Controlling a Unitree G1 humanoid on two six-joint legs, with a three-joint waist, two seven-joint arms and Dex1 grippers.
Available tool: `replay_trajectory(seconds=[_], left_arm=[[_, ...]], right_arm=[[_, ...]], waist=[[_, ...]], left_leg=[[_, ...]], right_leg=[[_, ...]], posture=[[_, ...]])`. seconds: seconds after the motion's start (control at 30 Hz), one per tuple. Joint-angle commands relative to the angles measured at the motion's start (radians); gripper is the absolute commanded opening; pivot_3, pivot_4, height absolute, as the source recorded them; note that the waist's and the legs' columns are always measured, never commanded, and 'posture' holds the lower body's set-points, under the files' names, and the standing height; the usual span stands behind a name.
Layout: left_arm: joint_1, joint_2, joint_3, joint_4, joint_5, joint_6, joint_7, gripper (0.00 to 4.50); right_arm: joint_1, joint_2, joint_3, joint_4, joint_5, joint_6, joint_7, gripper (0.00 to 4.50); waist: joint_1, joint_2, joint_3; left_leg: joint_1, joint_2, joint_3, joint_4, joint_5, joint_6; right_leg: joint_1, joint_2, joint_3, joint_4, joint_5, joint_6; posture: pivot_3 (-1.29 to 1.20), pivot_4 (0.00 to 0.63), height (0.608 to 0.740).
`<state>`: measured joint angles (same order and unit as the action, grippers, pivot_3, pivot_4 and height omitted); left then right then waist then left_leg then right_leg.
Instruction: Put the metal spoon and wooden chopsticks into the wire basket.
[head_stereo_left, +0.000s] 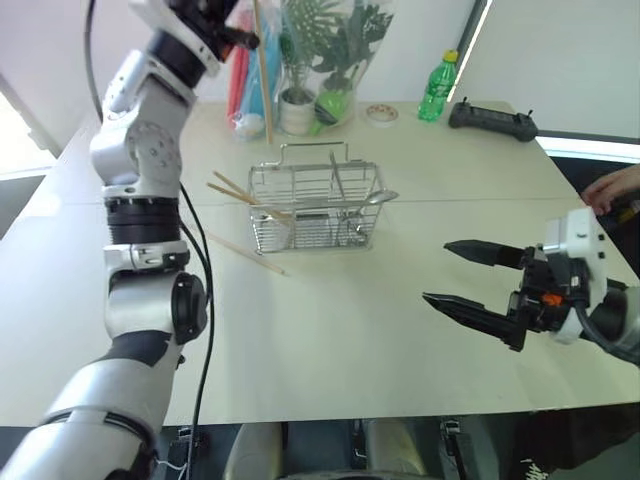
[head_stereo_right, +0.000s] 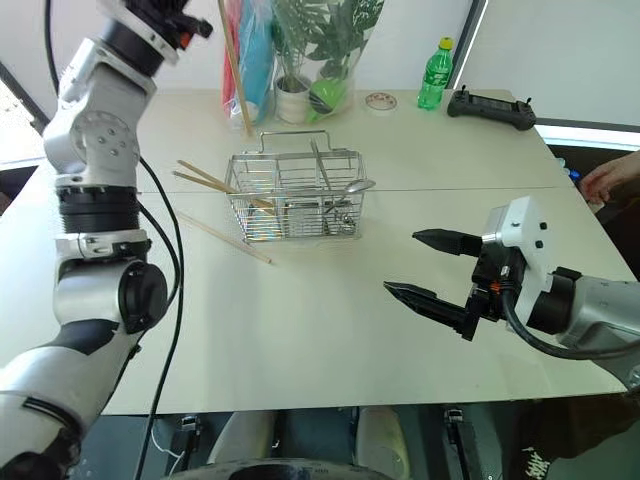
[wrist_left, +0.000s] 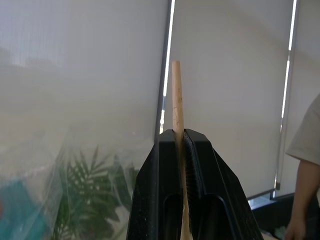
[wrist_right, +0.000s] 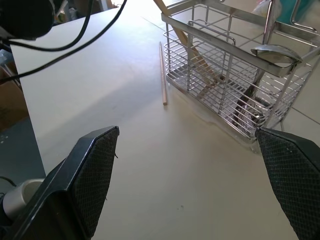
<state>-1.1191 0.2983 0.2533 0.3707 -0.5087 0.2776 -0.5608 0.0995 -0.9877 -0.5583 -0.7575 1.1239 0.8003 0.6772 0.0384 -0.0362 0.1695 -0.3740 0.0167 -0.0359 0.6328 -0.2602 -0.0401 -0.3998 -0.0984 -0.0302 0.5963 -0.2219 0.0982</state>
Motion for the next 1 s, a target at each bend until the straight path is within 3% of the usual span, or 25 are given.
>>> replay_trajectory(seconds=[0.03,0.3,0.4,0.6,0.63,1.0], left_arm=[[0.023,-0.006,-0.025,-0.052,0.017,-0.017,-0.002,0.04],[0.159,-0.021,-0.077,-0.18,0.017,0.071,0.024,0.04],[0.166,-0.022,-0.075,-0.199,0.007,0.092,0.029,1.06],[0.15,-0.008,-0.062,-0.219,-0.006,0.134,0.04,4.21],[0.147,-0.005,-0.06,-0.225,-0.006,0.142,0.043,4.46],[0.023,0.084,0.056,-0.194,-0.068,0.211,0.126,4.46]], right_arm=[[0.001,0.009,-0.028,-0.03,0.02,-0.015,-0.02,4.5],[-0.008,0.048,0.018,-0.038,-0.012,-0.047,-0.047,4.5],[-0.008,0.055,0.038,-0.039,-0.022,-0.056,-0.048,4.5],[-0.016,0.052,0.073,-0.03,-0.039,-0.069,-0.023,4.5],[-0.027,0.051,0.078,-0.024,-0.039,-0.07,-0.024,4.5],[-0.08,0.052,0.118,0.011,-0.049,-0.072,-0.005,4.5]], waist=[[0.0,0.0,0.0],[0.001,-0.001,0.0],[0.001,0.0,0.0],[0.001,0.0,0.0],[0.0,0.0,0.0],[0.0,-0.001,0.001]], left_leg=[[0.0,0.0,0.0,0.0,0.0,0.0],[0.0,0.0,0.0,0.0,0.0,0.0],[0.0,0.0,0.0,0.0,0.0,0.0],[0.0,0.0,0.0,0.0,0.0,0.0],[0.0,0.0,0.0,0.0,0.0,0.0],[-0.001,0.0,-0.001,0.0,0.0,0.0]], right_leg=[[0.0,0.0,0.0,0.0,0.0,0.0],[0.0,0.0,0.001,0.0,0.0,-0.001],[0.0,0.0,0.001,0.0,0.0,-0.001],[0.0,0.0,0.001,0.0,0.0,-0.001],[0.0,0.0,0.001,0.0,0.0,-0.001],[0.0,0.0,0.0,-0.001,-0.001,-0.001]], posture=[[0.0,0.15,0.703],[0.0,0.15,0.703],[0.0,0.15,0.703],[0.0,0.15,0.703],[0.0,0.15,0.703],[0.0,0.15,0.703]])
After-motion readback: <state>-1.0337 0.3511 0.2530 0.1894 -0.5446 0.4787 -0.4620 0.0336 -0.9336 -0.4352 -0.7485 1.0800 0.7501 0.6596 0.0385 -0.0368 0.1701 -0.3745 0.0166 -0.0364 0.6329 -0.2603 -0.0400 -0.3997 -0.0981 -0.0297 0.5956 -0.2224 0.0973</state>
